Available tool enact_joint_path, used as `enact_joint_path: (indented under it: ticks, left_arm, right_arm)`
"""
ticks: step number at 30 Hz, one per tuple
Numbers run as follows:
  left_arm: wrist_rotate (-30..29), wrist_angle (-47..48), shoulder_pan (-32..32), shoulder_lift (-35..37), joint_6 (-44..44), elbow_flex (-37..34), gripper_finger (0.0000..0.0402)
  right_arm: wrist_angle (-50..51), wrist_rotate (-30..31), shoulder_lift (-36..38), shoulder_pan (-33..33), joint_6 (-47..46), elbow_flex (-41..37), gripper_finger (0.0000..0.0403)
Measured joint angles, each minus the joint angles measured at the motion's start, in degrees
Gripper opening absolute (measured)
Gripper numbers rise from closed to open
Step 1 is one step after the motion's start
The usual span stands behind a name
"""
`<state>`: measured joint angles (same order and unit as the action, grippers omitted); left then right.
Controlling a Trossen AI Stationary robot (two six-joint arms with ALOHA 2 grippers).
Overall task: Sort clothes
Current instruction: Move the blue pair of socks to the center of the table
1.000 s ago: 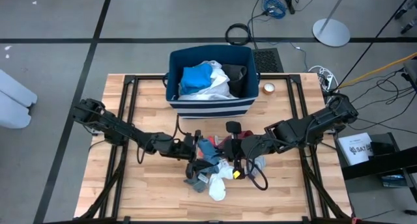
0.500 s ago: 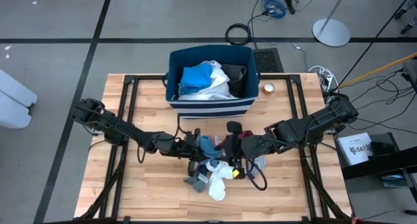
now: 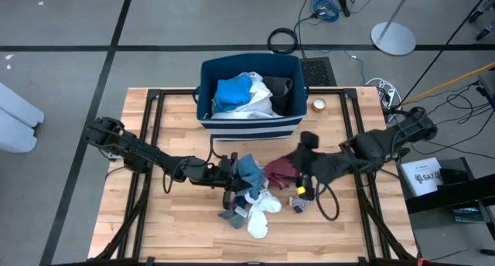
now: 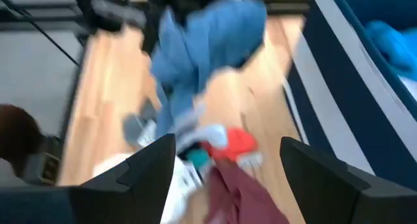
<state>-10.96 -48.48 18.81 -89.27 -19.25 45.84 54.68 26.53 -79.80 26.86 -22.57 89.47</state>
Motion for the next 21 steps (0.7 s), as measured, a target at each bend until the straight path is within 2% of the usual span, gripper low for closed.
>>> enact_joint_path:
  ticks: [4,7,16,21]
  left_arm:
    - [0.0,-0.1,0.0,0.0,-0.3,0.0,0.0015]
    - [0.0,-0.5,0.0,0.0,-2.5,0.0,0.0015]
    - [1.5,0.1,-0.8,0.1,-3.0,3.5,0.0015]
    - [1.6,3.7,-0.8,0.1,-4.0,3.9,0.0015]
  right_arm:
    - [6.7,6.5,0.2,3.4,-6.0,-1.4,0.0262]
    - [8.0,9.5,0.2,6.0,-9.8,-4.9,0.0261]
    - [6.2,9.1,0.1,8.5,-24.8,-22.5,0.026]
    - [6.0,7.2,0.4,7.7,-27.3,-29.0,0.026]
